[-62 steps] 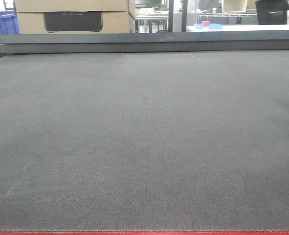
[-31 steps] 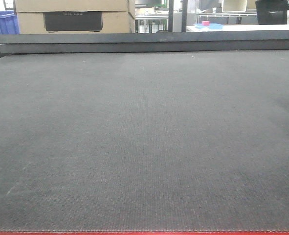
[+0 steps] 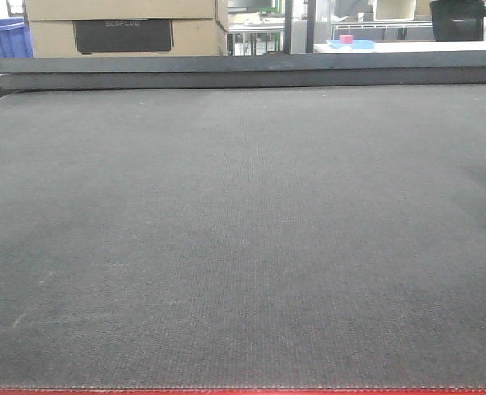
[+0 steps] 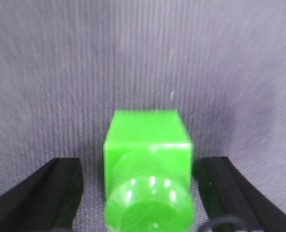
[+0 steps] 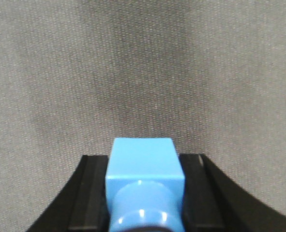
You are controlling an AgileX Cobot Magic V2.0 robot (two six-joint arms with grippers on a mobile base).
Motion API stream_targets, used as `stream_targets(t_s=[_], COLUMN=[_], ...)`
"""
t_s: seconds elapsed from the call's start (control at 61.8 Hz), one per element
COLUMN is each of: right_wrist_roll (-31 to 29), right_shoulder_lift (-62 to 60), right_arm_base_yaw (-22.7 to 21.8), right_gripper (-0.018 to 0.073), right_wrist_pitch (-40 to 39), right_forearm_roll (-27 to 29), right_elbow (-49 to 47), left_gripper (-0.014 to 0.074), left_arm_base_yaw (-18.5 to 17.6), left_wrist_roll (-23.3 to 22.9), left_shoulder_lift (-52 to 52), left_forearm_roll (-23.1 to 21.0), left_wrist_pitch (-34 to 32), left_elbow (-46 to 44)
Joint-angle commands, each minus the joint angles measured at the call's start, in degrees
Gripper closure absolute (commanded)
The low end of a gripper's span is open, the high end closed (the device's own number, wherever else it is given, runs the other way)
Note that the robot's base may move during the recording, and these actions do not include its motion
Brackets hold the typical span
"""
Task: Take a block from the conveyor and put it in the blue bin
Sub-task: 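Lower the left gripper onto the green block and close it, then lift both held blocks up off the belt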
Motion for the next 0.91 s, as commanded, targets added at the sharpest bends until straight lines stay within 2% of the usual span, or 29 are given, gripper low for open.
stream_targets(t_s=[0.0,0.178,0.259,0.372,0.583,0.68,0.89], right_wrist_roll=[-0.22,-0.22,-0.22,-0.22,-0.22,-0.22,-1.38], right_shoulder_lift=[-0.54,-0.54,-0.54,-0.54,-0.79,-2.29,-9.69], right_arm_base_yaw=[-0.09,-0.09,-0.09,-0.09,-0.09,0.02,-0.01], right_gripper=[0.0720,0.0720,0.0720,0.0720,0.0720,0.0720,0.0720], right_wrist_pitch=[-0.76,-0.76,-0.76,-0.76,0.08,0.20,-2.32], right_forearm_roll=[-0.25,-0.25,-0.25,-0.25,-0.25,-0.25,-0.25], right_elbow=[0.31,0.31,0.31,0.31,0.31,0.31,0.31], left_gripper=[0.0197,0.0197,0.0225,0.0343,0.0700,0.0707,0.0707], left_arm_base_yaw=[-0.03,-0.03,-0.03,-0.03,-0.03,-0.03,-0.03], left_wrist_roll=[-0.35,-0.46,-0.59,-0.67,-0.67,-0.67,-0.67], left_shoulder_lift=[-0.08,-0.08,-0.08,-0.08,-0.58,-2.46,-13.23], left_forearm_roll=[-0.21,-0.66,-0.66,-0.66,-0.66,-0.66,-4.52], left_wrist_pitch=[-1.53,-1.78,-1.81,-1.58,1.31,1.44,-1.60], left_elbow=[0.34,0.34,0.34,0.34,-0.15,-0.59,-0.48])
